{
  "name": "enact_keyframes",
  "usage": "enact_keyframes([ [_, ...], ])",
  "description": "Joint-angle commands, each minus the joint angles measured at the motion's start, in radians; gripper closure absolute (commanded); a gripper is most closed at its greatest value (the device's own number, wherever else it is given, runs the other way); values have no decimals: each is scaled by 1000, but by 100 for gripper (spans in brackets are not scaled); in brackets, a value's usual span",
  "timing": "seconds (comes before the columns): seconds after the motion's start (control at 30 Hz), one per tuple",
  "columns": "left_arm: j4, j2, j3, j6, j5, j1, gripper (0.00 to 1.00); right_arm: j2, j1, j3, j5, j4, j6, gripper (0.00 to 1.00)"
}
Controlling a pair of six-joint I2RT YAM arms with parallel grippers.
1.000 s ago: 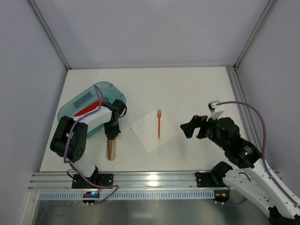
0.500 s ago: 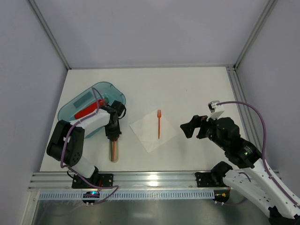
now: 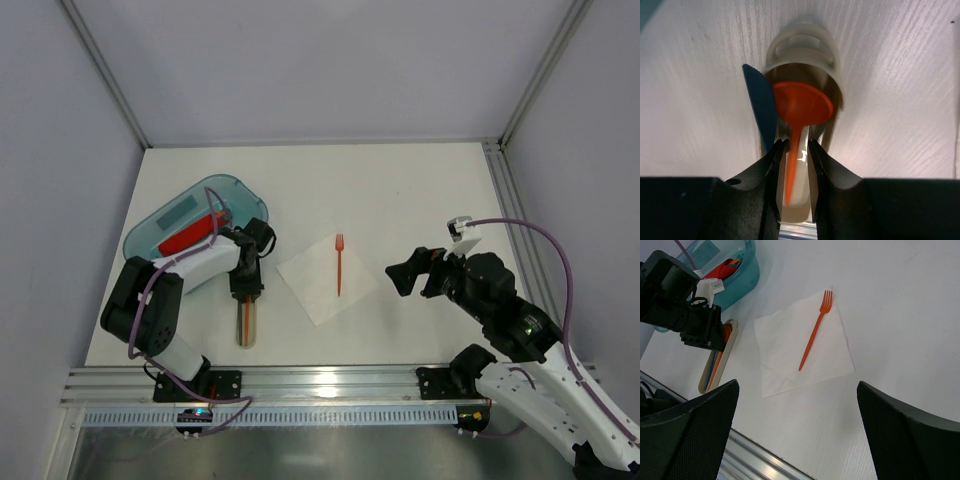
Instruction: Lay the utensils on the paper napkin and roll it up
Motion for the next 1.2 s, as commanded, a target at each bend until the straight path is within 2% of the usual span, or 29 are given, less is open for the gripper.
enact_keyframes([
  [0.0, 66, 18, -38, -22, -3, -6, 72, -12, -3, 4, -1, -4, 2, 0],
  [0.23, 68, 52, -35, -21, 2, -5, 77, -18, -3, 2, 3, -9, 3, 0],
  [0.33, 60, 38, -25, -21, -7, -6, 83, -18, -3, 2, 8, -12, 2, 0],
  [0.5, -25, 15, 43, -14, -42, -5, 100, -15, -3, 1, 5, -10, 2, 0],
  [0.77, -167, -70, 199, -37, -82, -20, 100, -11, -3, 4, 12, -14, -3, 0],
  [0.9, -200, -114, 273, -60, -59, -46, 100, 1, -3, 7, 12, -10, -4, 0],
  [1.0, -159, -107, 334, -77, -1, -87, 100, 15, -3, 5, 8, -3, -1, 0],
  [1.17, -23, 36, 454, -96, 132, -127, 100, 49, -3, 4, 2, 9, 2, 0],
])
